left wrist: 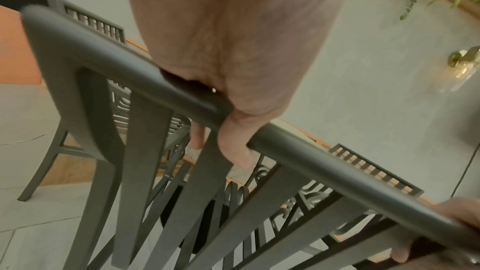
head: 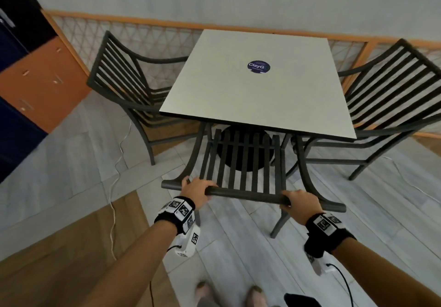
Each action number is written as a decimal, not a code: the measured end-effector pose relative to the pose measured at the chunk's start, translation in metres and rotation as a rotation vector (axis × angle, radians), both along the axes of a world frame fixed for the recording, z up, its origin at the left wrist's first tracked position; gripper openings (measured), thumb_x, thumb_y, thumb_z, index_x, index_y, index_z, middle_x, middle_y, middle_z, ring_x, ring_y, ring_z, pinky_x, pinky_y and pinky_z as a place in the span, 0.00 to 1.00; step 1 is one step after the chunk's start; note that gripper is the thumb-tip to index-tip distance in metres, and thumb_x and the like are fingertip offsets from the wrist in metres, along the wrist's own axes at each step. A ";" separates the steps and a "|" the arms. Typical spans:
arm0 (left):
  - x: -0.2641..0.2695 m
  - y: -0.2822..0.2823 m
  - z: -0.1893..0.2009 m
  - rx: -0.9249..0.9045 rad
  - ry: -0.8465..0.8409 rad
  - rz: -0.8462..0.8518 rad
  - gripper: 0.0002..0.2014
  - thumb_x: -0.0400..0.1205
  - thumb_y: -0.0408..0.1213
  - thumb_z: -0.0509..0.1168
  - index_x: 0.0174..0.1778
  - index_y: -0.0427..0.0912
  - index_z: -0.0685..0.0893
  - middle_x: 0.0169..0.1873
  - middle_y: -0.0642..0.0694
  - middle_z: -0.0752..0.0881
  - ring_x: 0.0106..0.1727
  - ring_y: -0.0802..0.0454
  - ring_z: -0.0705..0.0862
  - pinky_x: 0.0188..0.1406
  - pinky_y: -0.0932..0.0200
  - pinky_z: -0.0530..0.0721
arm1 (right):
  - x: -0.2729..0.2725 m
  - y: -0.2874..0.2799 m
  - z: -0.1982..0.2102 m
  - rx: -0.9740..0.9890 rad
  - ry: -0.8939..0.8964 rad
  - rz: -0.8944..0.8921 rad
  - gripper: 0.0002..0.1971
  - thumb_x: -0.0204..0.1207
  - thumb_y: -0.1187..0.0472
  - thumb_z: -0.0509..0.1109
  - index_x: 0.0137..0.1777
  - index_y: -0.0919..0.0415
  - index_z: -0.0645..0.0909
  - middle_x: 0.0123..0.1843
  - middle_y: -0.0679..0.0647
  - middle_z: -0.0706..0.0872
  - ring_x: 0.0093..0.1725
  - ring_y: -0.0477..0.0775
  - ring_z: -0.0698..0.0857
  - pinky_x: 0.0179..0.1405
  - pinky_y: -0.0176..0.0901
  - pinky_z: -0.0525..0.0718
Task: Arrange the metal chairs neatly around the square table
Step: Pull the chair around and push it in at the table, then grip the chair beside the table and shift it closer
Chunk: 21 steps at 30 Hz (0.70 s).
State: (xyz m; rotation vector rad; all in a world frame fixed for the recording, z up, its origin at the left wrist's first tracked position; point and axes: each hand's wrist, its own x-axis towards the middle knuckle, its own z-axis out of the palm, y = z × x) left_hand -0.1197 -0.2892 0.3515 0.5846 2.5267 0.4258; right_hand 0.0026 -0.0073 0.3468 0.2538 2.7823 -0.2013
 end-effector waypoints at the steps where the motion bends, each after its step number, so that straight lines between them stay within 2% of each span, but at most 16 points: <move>1: -0.002 -0.009 0.000 0.032 0.002 0.012 0.13 0.80 0.39 0.64 0.58 0.56 0.85 0.51 0.52 0.89 0.66 0.50 0.79 0.81 0.37 0.46 | 0.000 -0.005 0.001 0.025 -0.017 0.001 0.12 0.76 0.50 0.64 0.58 0.50 0.78 0.48 0.51 0.87 0.51 0.55 0.84 0.49 0.47 0.79; 3: -0.009 -0.033 0.004 0.074 -0.004 0.037 0.13 0.79 0.40 0.65 0.58 0.56 0.85 0.52 0.53 0.89 0.65 0.51 0.79 0.79 0.42 0.50 | -0.004 -0.019 0.007 0.094 -0.075 0.025 0.15 0.75 0.48 0.64 0.60 0.49 0.74 0.54 0.51 0.85 0.58 0.56 0.80 0.60 0.53 0.77; 5: -0.022 -0.061 0.005 0.102 -0.021 0.059 0.15 0.78 0.41 0.66 0.60 0.57 0.85 0.55 0.53 0.88 0.65 0.51 0.80 0.77 0.45 0.57 | -0.019 -0.043 0.020 0.097 -0.104 0.069 0.18 0.74 0.46 0.65 0.61 0.48 0.73 0.56 0.50 0.84 0.61 0.56 0.78 0.63 0.53 0.75; 7: -0.038 -0.092 0.007 0.177 -0.122 0.078 0.17 0.77 0.40 0.68 0.62 0.55 0.85 0.60 0.50 0.87 0.65 0.50 0.81 0.75 0.45 0.69 | -0.043 -0.073 0.035 0.027 -0.087 0.114 0.21 0.73 0.45 0.66 0.64 0.46 0.70 0.55 0.49 0.85 0.58 0.54 0.80 0.61 0.51 0.78; 8: -0.047 -0.108 0.008 0.186 -0.156 0.066 0.18 0.77 0.41 0.68 0.64 0.55 0.84 0.62 0.50 0.86 0.67 0.50 0.80 0.73 0.45 0.71 | -0.058 -0.090 0.042 -0.027 -0.073 0.131 0.23 0.73 0.45 0.67 0.66 0.46 0.69 0.53 0.48 0.85 0.55 0.53 0.82 0.57 0.49 0.80; 10: -0.074 -0.144 0.011 0.076 -0.166 0.002 0.21 0.77 0.47 0.67 0.67 0.60 0.81 0.70 0.54 0.81 0.73 0.52 0.76 0.76 0.42 0.67 | -0.094 -0.127 0.053 -0.133 -0.047 0.174 0.25 0.74 0.45 0.67 0.69 0.46 0.65 0.48 0.48 0.84 0.47 0.51 0.83 0.47 0.44 0.81; 12: -0.112 -0.186 0.009 0.034 -0.190 -0.008 0.21 0.78 0.48 0.67 0.68 0.60 0.80 0.73 0.55 0.79 0.74 0.52 0.74 0.76 0.45 0.68 | -0.136 -0.167 0.061 -0.207 -0.024 0.203 0.26 0.73 0.44 0.67 0.69 0.44 0.64 0.46 0.46 0.83 0.42 0.48 0.82 0.42 0.43 0.82; 14: -0.154 -0.234 0.010 0.144 -0.247 0.083 0.17 0.79 0.40 0.69 0.64 0.52 0.83 0.64 0.48 0.85 0.68 0.47 0.81 0.69 0.55 0.76 | -0.178 -0.210 0.065 -0.250 -0.004 0.203 0.25 0.73 0.44 0.68 0.68 0.44 0.66 0.50 0.49 0.86 0.45 0.51 0.85 0.45 0.47 0.85; 16: -0.195 -0.281 0.017 0.260 -0.277 0.242 0.14 0.80 0.31 0.67 0.61 0.44 0.84 0.49 0.44 0.87 0.57 0.43 0.86 0.58 0.59 0.81 | -0.219 -0.251 0.063 -0.251 -0.024 0.198 0.23 0.73 0.45 0.68 0.67 0.45 0.68 0.55 0.54 0.86 0.50 0.55 0.86 0.48 0.50 0.85; 17: -0.216 -0.303 0.021 0.283 -0.283 0.295 0.14 0.80 0.29 0.66 0.62 0.39 0.84 0.44 0.44 0.86 0.52 0.44 0.86 0.53 0.60 0.82 | -0.239 -0.271 0.061 -0.255 -0.034 0.186 0.23 0.73 0.45 0.67 0.66 0.45 0.68 0.57 0.55 0.85 0.52 0.57 0.85 0.50 0.51 0.85; 19: -0.257 -0.341 0.023 0.331 -0.277 0.416 0.13 0.80 0.26 0.64 0.60 0.35 0.84 0.39 0.44 0.85 0.47 0.45 0.84 0.51 0.56 0.84 | -0.278 -0.306 0.054 -0.266 -0.047 0.164 0.23 0.73 0.44 0.67 0.66 0.45 0.69 0.58 0.57 0.84 0.55 0.60 0.84 0.52 0.52 0.83; 21: -0.294 -0.365 0.024 0.383 -0.230 0.532 0.11 0.80 0.26 0.65 0.56 0.37 0.85 0.42 0.41 0.85 0.49 0.42 0.84 0.57 0.48 0.85 | -0.312 -0.336 0.046 -0.280 -0.055 0.158 0.23 0.73 0.44 0.67 0.66 0.46 0.70 0.60 0.58 0.83 0.58 0.61 0.83 0.55 0.52 0.81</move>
